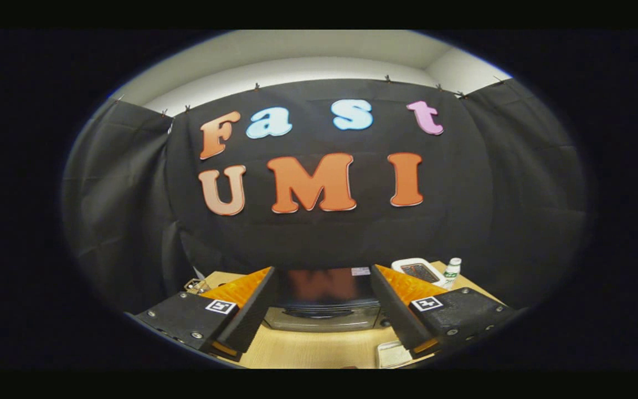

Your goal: Open the toaster oven, put the food inside, and close the toaster oven door.

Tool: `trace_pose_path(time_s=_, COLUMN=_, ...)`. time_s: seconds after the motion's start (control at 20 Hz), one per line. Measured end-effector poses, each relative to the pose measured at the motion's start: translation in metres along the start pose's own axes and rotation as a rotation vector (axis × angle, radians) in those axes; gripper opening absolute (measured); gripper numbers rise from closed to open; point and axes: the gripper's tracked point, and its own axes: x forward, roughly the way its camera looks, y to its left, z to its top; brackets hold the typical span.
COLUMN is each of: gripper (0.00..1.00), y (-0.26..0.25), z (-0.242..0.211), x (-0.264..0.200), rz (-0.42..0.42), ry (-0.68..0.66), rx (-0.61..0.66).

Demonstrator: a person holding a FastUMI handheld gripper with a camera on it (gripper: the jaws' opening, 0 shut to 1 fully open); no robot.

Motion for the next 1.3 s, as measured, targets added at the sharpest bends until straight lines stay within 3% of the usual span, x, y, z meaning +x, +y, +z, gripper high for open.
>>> trace_pose_path(time_s=0.3, gripper=0.99, y=0.000, z=-0.084, x=0.071, rz=-0.022, ry=0.165, rx=-0.071)
trace_pose_path(time_s=0.6, gripper=1.00, y=-0.002, z=-0.145, x=0.114, rz=-0.034, ry=0.298, rx=-0.138)
trace_pose_path(time_s=1.0, gripper=0.99, y=0.004, z=-0.165, x=0.115, rz=-0.026, ry=0.354, rx=-0.096)
trace_pose_path(time_s=1.3, gripper=1.00, y=0.008, z=-0.171, x=0.083, rz=-0.016, ry=0.348, rx=-0.125)
